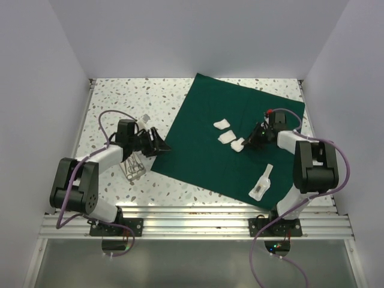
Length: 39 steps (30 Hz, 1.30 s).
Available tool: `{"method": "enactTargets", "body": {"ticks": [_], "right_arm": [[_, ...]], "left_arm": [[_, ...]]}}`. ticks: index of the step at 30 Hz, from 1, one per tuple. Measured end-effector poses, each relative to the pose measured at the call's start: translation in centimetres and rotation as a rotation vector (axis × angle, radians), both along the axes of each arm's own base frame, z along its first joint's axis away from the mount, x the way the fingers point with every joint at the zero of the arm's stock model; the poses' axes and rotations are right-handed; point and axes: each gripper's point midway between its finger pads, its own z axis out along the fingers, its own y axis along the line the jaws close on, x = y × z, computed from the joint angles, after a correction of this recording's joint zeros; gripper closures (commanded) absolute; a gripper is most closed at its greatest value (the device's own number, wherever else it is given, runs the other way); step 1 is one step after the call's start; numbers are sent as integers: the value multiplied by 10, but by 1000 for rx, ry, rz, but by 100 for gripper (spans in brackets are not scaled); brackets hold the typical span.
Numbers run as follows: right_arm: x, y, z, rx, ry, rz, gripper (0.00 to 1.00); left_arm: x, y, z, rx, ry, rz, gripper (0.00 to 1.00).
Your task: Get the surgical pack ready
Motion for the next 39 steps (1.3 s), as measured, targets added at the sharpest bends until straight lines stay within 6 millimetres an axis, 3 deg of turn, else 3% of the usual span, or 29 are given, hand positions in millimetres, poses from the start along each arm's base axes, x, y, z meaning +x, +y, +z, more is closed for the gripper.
{"method": "enactTargets", "body": {"ticks": [3,6,9,11,16,21,25,33,39], "right_arm": [[-4,11,23,-14,-60,62,100],[-16,38,61,-24,-165,184,100],[-46,87,98,4,-269,382,100],[-70,109,122,45,-326,495,100],[-121,130,165,158,-435,670,100],[-175,159,183,282,-447,863,100],[-207,174,193,365,-428,972,100],[-231,178,219,461,-452,1026,100],[-244,183,222,487,-434,1065,100]], "left_arm": [[-8,-15,21,-47,-76,-67,38],[-25,-32,43,-91,-161,-144,37],[-53,-53,65,-148,-242,-239,36],[-72,-62,78,-181,-294,-293,34],[-109,-69,115,-248,-468,-367,29],[-137,-81,149,-324,-624,-459,28],[-158,-96,157,-371,-671,-545,26],[-185,-111,170,-437,-749,-646,22],[-198,-129,163,-461,-733,-709,20]]}}
